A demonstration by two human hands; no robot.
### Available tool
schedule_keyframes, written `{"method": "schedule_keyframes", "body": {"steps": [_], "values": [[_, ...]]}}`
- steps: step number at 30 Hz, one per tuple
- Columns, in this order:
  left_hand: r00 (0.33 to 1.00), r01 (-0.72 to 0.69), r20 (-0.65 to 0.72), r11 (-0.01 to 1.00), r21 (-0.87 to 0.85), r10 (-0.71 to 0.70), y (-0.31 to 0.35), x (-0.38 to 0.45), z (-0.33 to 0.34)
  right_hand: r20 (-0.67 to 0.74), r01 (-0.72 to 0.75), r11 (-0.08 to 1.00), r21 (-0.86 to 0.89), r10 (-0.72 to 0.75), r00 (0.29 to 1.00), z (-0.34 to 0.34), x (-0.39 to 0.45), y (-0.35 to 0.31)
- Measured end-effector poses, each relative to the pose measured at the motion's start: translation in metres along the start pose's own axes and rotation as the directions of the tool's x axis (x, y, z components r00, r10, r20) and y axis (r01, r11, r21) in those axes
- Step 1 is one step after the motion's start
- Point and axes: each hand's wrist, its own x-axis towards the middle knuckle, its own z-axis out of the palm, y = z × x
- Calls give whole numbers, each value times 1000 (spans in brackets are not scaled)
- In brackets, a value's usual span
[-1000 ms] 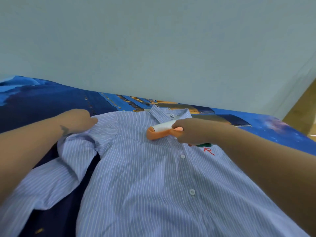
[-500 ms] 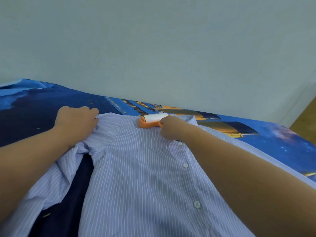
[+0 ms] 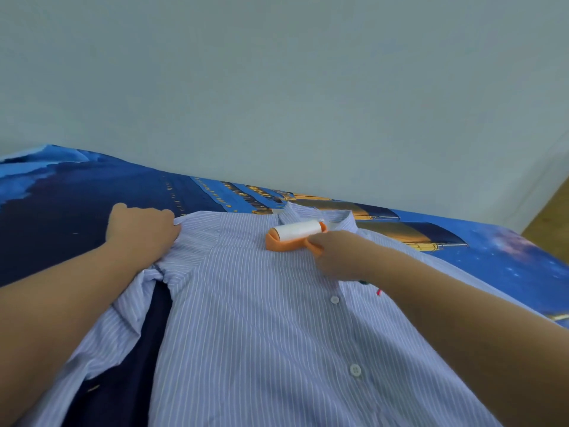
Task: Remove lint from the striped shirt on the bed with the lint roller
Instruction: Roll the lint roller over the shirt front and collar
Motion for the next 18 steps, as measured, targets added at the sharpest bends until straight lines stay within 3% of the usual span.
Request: {"method": "schedule_keyframes", "body": {"steps": [4, 8, 11, 14, 16, 18], "values": [[988, 131, 109, 962, -238, -107, -10, -1, 1, 52, 26, 999, 21, -27, 998, -2, -50, 21], [959, 212, 278, 802, -559, -59, -30, 0, -5, 126, -3, 997, 79, -7, 992, -14, -84, 43], [949, 258, 312, 682, -685, -46, -40, -2, -12, 162, -54, 990, 127, 33, 986, -26, -93, 55], [927, 362, 362, 480, -799, -96, -51, -12, -19, 142, -82, 959, 270, 45, 989, -36, -97, 52], [911, 404, 409, 315, -859, -53, -56, -20, -23, 136, -54, 933, 355, 6, 991, -39, -100, 40], [910, 403, 415, 220, -888, 8, -58, -30, -26, 147, -7, 916, 401, -57, 987, -39, -102, 23]]}}
